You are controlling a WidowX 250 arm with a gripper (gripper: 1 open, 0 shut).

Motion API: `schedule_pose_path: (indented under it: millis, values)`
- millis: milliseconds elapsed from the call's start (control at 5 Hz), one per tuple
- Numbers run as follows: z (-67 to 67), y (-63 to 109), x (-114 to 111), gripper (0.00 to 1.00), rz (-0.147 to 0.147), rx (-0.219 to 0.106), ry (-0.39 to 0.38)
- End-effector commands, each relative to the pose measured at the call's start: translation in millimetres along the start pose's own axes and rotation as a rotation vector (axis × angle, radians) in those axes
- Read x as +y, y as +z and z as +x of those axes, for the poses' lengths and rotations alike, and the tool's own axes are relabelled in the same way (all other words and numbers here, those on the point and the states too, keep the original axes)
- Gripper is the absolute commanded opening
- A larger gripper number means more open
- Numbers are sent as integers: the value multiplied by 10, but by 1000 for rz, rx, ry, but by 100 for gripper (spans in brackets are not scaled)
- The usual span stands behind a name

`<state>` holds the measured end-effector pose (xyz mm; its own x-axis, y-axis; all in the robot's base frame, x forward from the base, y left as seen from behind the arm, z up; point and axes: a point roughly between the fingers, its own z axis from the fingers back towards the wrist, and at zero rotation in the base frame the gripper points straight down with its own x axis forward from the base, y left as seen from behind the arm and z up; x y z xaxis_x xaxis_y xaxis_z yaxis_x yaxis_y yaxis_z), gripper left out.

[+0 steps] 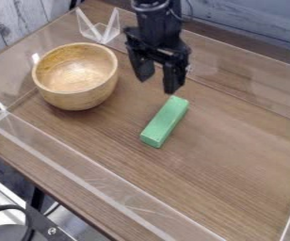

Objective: Put the green block in the brown bowl

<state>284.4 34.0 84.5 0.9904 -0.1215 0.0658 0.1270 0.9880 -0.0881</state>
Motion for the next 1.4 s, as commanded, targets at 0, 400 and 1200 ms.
schedule_pose_path:
  millis: [0,400,1200]
  values:
    - [69,-44,0,100,16,-16,-13]
    - [56,-376,7,100,33,28,-22]
    - [52,-406,12,0,20,43,-12]
